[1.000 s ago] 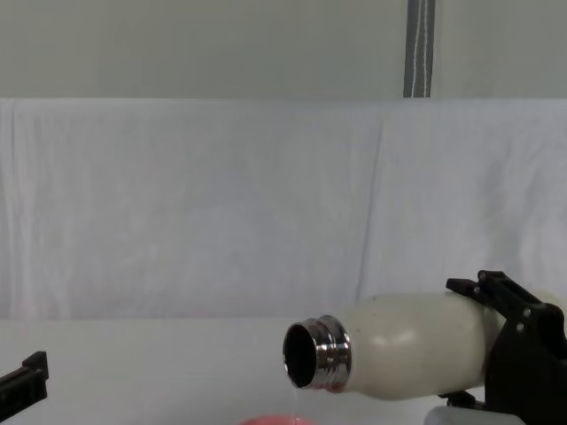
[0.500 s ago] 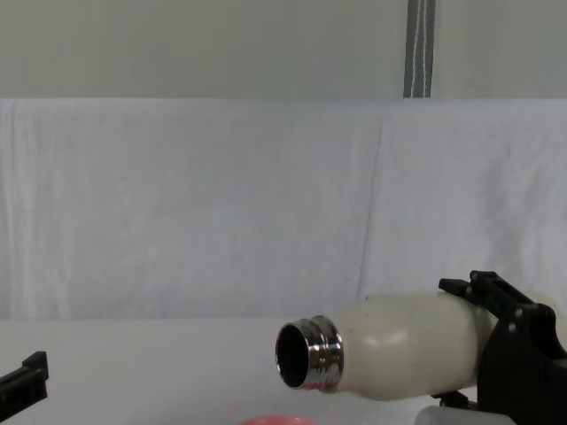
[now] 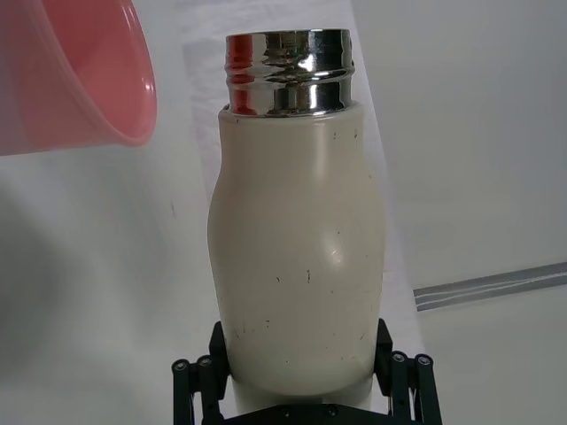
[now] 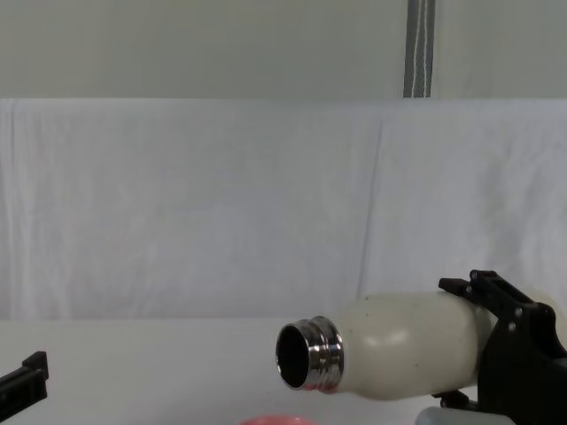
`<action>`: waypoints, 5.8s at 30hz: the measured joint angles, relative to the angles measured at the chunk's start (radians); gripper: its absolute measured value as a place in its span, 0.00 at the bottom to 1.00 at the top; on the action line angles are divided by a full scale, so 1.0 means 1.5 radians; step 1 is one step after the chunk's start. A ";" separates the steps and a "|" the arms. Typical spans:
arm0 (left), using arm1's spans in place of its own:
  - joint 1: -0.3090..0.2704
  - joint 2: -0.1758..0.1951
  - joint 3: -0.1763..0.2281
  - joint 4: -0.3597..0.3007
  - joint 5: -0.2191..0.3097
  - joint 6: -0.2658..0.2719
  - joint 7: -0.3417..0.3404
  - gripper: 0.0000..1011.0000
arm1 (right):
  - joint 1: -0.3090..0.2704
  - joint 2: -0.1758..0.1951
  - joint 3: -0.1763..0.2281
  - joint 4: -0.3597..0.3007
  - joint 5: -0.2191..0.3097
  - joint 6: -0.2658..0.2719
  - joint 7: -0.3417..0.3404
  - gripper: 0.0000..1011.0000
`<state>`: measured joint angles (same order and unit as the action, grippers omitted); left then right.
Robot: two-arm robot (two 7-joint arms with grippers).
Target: Grasp the thermos with one hand and pour water into the cup lid.
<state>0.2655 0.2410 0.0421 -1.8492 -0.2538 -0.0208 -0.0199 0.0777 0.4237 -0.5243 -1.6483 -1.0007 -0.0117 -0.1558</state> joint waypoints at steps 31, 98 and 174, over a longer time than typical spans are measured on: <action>0.000 0.000 0.000 0.000 0.000 0.000 0.000 0.99 | 0.001 0.004 -0.001 -0.002 -0.004 0.001 -0.003 0.94; 0.000 0.000 0.000 0.000 0.000 0.000 0.000 0.99 | 0.008 0.013 -0.009 0.006 -0.023 0.007 -0.011 0.94; 0.000 0.000 0.000 0.000 0.000 0.000 0.000 0.99 | 0.012 0.014 -0.014 0.010 -0.025 0.007 -0.010 0.94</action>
<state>0.2655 0.2410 0.0421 -1.8492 -0.2538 -0.0208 -0.0199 0.0962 0.4442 -0.5450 -1.6330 -1.0378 -0.0018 -0.1708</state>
